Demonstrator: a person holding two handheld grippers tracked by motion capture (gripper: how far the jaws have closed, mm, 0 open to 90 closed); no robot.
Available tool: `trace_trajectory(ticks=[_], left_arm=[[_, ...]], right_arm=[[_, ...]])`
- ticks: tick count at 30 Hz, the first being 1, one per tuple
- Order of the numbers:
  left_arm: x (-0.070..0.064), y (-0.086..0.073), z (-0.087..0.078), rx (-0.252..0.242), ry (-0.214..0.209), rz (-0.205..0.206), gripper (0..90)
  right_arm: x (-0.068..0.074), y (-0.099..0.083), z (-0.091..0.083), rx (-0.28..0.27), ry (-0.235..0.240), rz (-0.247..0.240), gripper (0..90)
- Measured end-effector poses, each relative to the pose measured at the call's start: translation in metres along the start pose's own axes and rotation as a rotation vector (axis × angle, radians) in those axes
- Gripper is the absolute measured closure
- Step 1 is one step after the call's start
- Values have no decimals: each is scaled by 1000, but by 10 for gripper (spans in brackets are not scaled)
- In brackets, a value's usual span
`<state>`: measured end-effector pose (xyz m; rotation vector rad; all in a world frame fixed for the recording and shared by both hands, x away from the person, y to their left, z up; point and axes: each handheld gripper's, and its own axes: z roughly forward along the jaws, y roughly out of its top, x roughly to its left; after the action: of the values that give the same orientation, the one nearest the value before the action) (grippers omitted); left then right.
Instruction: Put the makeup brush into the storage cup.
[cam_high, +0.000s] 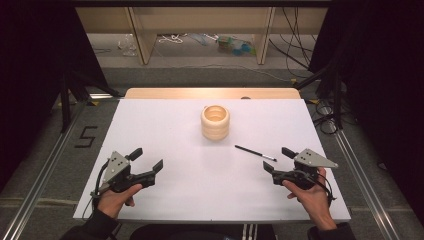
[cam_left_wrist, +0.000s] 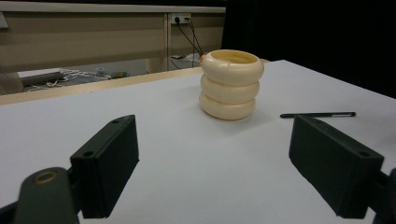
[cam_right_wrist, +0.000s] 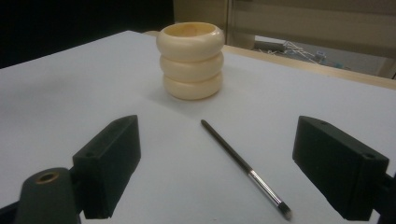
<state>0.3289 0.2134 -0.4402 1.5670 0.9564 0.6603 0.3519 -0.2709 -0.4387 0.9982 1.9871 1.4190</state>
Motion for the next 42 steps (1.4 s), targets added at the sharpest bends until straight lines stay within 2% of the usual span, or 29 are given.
trace_trajectory(ticks=[2,4,8,14,17,26,28,29,30,31,32,42], left_arm=[[0,0,0,1,0,1,158],[0,0,0,3,1,2,158],[0,0,-1,4,3,2,158],[-1,0,-1,3,6,-1,158],[-1,-1,-1,4,6,1,158],[-1,-1,-1,9,4,10,158],[-1,-1,0,5,0,9,159],[-1,-1,-1,12,6,11,158],[-2,-1,-1,11,5,10,158],[-2,-1,-1,11,5,10,158],[-2,-1,0,12,4,12,159],[-2,-2,0,15,2,13,158]], right_arm=[[0,0,0,9,-3,-1,164],[0,0,1,-8,-1,0,164],[0,1,0,19,0,-1,162],[-1,1,2,25,2,-1,159],[-1,1,3,14,0,-4,159],[-6,11,10,69,35,-14,158],[-8,15,11,116,42,-26,159],[-8,15,13,114,45,-22,159],[-8,17,13,138,46,-28,160],[-8,17,13,138,46,-28,160],[-9,20,17,163,47,-42,162],[-15,37,36,285,84,-68,195]])
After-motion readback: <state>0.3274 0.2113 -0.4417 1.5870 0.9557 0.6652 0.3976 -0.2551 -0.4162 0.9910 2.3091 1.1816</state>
